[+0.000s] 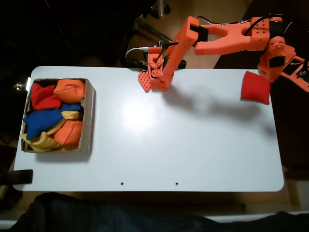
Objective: Grasp a bag and put it in the box.
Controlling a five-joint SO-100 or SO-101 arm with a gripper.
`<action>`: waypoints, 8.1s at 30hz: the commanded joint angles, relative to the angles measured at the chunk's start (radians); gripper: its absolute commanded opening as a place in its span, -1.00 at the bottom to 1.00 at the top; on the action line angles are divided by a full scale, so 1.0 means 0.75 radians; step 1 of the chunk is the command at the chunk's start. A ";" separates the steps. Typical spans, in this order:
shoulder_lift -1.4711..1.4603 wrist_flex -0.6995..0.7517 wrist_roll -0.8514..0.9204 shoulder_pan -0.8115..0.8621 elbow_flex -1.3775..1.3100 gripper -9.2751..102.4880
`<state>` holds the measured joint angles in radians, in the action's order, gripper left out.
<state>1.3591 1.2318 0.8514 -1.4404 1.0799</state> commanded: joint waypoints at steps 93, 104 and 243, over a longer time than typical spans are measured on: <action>-0.190 -0.059 0.080 0.022 0.305 0.16; -0.211 -0.063 0.153 0.018 0.305 0.20; 0.074 -0.082 0.254 0.327 0.577 -0.83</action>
<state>1.3208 1.1827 1.0508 -1.2134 1.5125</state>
